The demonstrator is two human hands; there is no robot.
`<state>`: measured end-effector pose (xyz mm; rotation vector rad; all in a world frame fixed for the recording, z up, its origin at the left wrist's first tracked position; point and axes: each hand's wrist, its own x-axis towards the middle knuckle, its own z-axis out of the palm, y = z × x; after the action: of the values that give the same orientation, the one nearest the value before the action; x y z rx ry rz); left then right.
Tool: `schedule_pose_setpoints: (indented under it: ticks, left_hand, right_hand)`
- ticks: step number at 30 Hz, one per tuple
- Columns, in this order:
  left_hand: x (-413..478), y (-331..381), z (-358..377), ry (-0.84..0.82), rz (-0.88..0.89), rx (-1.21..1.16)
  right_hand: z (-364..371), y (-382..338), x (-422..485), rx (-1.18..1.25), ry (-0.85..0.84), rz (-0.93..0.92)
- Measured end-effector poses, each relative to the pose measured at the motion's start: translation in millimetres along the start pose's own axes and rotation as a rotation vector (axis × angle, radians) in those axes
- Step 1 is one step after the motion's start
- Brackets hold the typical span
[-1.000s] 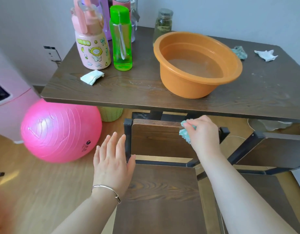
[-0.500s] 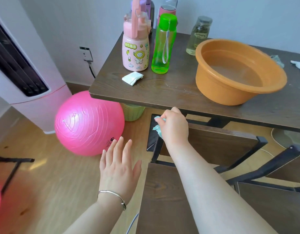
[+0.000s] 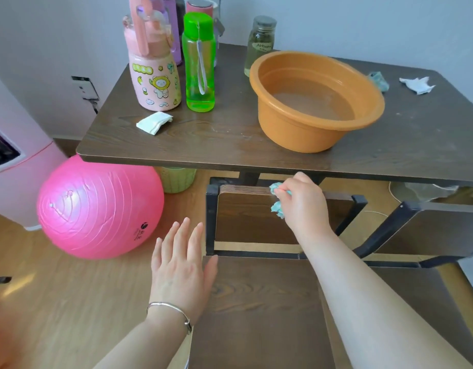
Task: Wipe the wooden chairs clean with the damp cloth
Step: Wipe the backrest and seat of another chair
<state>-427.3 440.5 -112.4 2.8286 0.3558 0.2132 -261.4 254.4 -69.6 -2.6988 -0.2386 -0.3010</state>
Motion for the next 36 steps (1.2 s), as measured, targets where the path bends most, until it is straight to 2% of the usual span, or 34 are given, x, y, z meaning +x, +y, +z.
schedule_pose_setpoints:
  ticks: [7,14,17,19,22,24,30,33,36]
  left_hand:
    - [19,60,20,-0.005,0.06,-0.038]
    - [33,108,33,-0.022,0.116,-0.038]
    - [43,115,32,-0.008,0.127,-0.022]
    - [51,113,31,0.015,0.115,-0.019]
    - [62,103,29,0.042,0.085,-0.017]
    - [68,94,29,0.063,0.068,-0.013]
    - [60,68,37,0.18,0.091,-0.081]
    - [37,61,50,0.239,0.18,-0.133]
    - [12,53,75,0.201,0.219,-0.149]
  right_hand:
    - [-59,122,9,-0.018,0.07,0.227]
    - [-55,148,7,0.1,0.078,0.167]
    - [-51,157,4,0.14,0.147,0.204]
    - [-46,169,1,0.17,0.178,0.293]
    - [-26,194,-18,0.253,0.062,0.556]
    - [-2,202,-44,0.345,-0.067,0.653]
    - [70,174,-104,0.703,-0.391,0.66]
    - [109,165,-118,0.847,-0.467,0.718]
    - [141,160,-128,0.692,-0.528,0.673]
